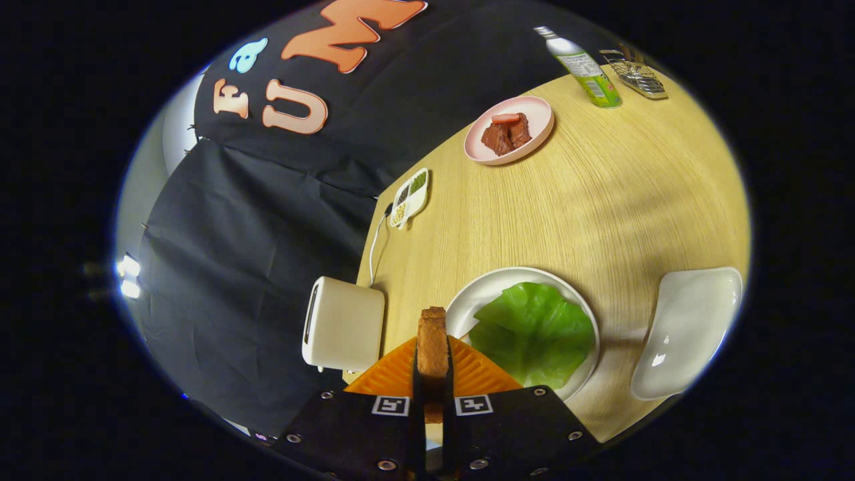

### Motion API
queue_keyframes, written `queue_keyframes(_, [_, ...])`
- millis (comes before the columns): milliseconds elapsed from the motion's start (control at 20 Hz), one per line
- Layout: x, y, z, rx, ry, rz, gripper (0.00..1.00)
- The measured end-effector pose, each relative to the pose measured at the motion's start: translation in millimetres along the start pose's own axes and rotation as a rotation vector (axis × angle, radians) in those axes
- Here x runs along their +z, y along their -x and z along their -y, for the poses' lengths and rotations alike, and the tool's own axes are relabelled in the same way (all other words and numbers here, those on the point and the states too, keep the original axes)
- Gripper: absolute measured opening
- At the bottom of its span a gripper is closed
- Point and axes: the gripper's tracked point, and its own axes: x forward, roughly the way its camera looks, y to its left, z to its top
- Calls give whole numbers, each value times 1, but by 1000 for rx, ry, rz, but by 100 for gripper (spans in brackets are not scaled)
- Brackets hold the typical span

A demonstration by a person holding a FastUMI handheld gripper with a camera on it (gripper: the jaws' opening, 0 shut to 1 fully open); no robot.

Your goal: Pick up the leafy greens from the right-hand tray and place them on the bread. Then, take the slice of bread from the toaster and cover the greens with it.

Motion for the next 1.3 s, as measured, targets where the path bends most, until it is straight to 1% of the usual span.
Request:
queue_keyframes(200, [-2,-13,26,-102,52,-17,10])
queue_keyframes(350, [2,-16,38,-151,47,-3,13])
queue_keyframes(400, [3,-15,42,-167,50,-1,18])
queue_keyframes(450, [4,-15,47,-186,51,5,19])
queue_keyframes(500, [4,-16,49,-202,56,8,26])
queue_keyframes(600, [5,-12,49,-205,61,17,34])
queue_keyframes(650, [7,-10,48,-203,69,31,36])
queue_keyframes(700, [9,-8,48,-205,77,43,41])
queue_keyframes(750, [12,-6,49,-206,77,55,44])
queue_keyframes(800, [13,-4,49,-209,75,63,52])
queue_keyframes(850, [15,-2,52,-214,78,75,56])
queue_keyframes(900, [16,1,54,-226,80,86,63])
queue_keyframes(950, [18,3,57,-236,85,96,66])
queue_keyframes(1000, [21,7,59,-247,91,108,73])
queue_keyframes(1100, [27,16,57,-254,114,137,81])
queue_keyframes(1300, [48,42,43,-283,223,225,90])
